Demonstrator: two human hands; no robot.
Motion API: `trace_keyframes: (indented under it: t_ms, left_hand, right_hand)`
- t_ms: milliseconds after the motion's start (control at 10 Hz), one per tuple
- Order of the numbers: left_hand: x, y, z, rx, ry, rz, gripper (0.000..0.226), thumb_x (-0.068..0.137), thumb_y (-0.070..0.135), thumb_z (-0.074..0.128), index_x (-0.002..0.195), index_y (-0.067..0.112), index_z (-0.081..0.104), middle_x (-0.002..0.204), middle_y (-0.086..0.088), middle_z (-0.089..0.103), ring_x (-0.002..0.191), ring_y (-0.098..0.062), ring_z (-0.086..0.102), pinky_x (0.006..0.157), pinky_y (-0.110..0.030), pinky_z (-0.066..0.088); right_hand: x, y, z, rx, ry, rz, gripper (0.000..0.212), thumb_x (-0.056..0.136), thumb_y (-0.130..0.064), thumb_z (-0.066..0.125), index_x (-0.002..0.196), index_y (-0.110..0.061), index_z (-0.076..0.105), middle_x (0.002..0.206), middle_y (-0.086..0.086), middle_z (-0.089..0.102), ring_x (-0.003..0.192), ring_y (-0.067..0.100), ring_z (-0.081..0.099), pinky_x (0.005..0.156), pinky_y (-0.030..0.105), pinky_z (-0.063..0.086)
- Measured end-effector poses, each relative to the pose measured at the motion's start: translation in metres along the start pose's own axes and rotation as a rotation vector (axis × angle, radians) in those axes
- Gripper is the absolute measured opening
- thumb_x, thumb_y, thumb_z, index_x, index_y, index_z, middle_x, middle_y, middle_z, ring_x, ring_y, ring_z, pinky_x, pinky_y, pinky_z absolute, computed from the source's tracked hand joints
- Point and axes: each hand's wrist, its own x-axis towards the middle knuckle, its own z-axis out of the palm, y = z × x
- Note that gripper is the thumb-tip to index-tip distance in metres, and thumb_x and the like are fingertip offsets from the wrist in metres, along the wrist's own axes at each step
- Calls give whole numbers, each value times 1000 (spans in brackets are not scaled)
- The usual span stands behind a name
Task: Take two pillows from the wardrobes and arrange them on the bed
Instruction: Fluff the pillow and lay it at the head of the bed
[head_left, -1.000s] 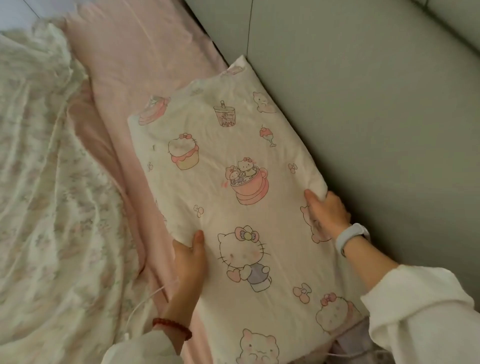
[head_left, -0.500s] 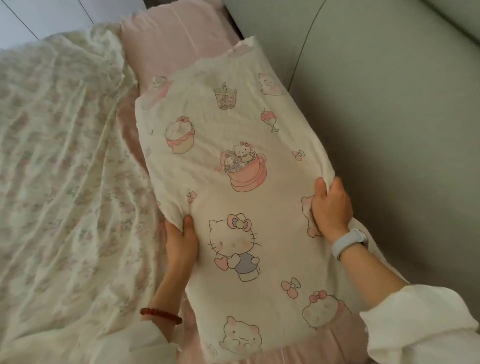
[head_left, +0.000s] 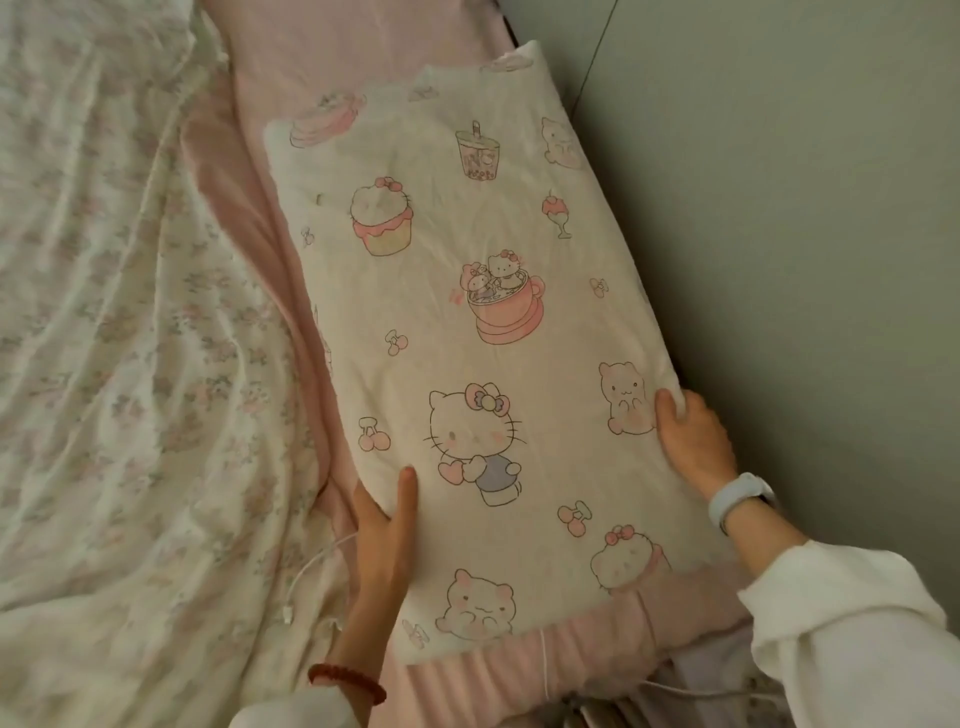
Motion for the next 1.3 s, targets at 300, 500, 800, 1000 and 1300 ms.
trace_keyframes:
  t_ms: [300,500,800,1000,1300]
  left_hand:
    - [-32,6,25,33,111,37,55,57,73,63,101,60,33,92,39,51,85,15,49,74,-16,38]
    - [-25,-15,25,147,-13,-195,87,67,52,70,136,22,26,136,-9,44,126,-28,40,107,-48,33]
    - [-49,15,63,947,-164,423,86,71,75,41,137,46,-6,155,-3,-13,139,-33,-16,103,-68,7]
    - [-44,5,50,1004,-270,385,89,71,75,43,136,47,-12,154,1,-18,138,-31,-18,104,-67,9]
    - [-78,11,-104,553,-46,253,55,88,37,51,137,21,32,149,-9,27,135,-26,25,109,-49,26]
  right_hand:
    - [-6,8,-35,-19,262,-104,29,96,-26,31,88,-6,50,89,21,58,80,32,54,70,37,42]
    - [-22,34,-10,-70,21,153,44,97,-33,23,135,-11,30,142,20,37,126,43,36,107,59,25]
    - [-55,39,6,-268,-105,-161,58,88,-59,27,137,-47,0,156,-6,-5,141,30,-11,107,68,2]
    - [-65,23,6,-306,-152,-68,58,90,-54,25,139,-41,-4,156,-1,-11,140,35,-13,108,67,1]
    - [-197,-86,61,-221,-107,-509,42,91,-18,39,133,-11,36,144,14,37,134,31,26,109,50,25]
